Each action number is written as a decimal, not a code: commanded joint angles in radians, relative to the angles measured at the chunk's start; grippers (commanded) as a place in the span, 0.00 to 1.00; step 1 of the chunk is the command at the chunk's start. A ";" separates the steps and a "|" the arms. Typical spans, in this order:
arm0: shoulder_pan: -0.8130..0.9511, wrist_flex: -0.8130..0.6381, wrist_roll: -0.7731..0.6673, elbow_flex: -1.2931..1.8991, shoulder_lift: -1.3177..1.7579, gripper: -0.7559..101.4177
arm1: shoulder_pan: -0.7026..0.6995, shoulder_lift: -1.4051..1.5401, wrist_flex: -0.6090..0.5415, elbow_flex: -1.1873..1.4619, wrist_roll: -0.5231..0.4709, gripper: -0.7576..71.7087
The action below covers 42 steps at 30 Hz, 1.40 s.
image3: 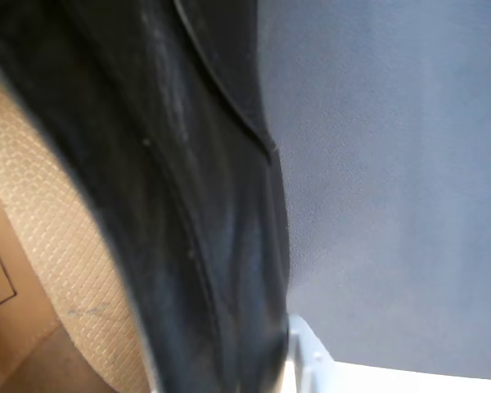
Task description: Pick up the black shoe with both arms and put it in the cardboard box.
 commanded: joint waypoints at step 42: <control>0.035 0.011 0.044 -0.097 0.222 0.01 | -0.089 0.067 0.126 -0.003 -0.051 0.77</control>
